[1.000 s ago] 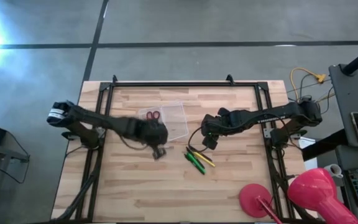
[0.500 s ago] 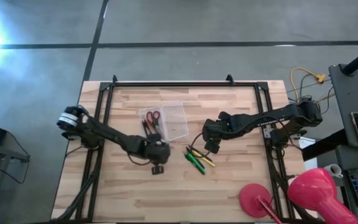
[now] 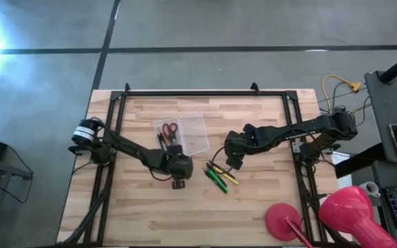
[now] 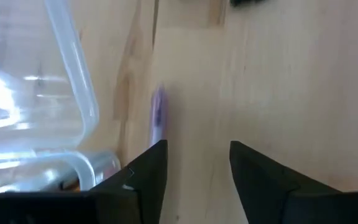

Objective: Pick & place school supplies into a supply box
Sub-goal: Put the violet pen into the transparent supply box

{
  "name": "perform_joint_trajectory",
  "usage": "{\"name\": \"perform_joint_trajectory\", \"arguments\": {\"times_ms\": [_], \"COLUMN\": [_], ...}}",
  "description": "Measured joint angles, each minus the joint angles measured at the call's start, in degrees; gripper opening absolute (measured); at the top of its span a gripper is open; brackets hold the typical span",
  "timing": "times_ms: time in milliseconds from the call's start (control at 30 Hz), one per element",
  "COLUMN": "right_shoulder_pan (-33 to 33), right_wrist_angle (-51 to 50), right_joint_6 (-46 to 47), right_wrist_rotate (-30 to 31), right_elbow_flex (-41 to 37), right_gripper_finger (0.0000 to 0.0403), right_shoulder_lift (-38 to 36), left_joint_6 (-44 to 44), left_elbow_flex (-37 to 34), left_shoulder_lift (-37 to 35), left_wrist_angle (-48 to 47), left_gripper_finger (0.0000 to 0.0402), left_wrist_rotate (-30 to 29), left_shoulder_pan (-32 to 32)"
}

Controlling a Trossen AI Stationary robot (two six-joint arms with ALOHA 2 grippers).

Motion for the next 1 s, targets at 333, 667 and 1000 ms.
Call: {"name": "perform_joint_trajectory", "arguments": {"times_ms": [333,667,1000], "right_shoulder_pan": [0.0,0.0,-0.02], "right_wrist_angle": [0.03,-0.02,0.1], "right_joint_6": [0.21,1.74,2.16], "right_wrist_rotate": [0.0,-0.02,0.0], "right_elbow_flex": [-0.07,-0.66,-1.46], "right_gripper_finger": [0.016,0.016,0.016], "right_shoulder_lift": [0.02,0.04,0.07], "left_joint_6": [-0.09,0.06,-0.55], "left_elbow_flex": [-3.46,-2.26,-3.87], "left_shoulder_lift": [-0.39,-1.95,-2.01], "left_wrist_angle": [0.31,-1.93,-2.77], "left_gripper_finger": [0.0158,0.0158,0.0158], "left_wrist_rotate": [0.89,-1.84,-1.06], "left_shoulder_pan": [2.81,3.99,5.22]}}
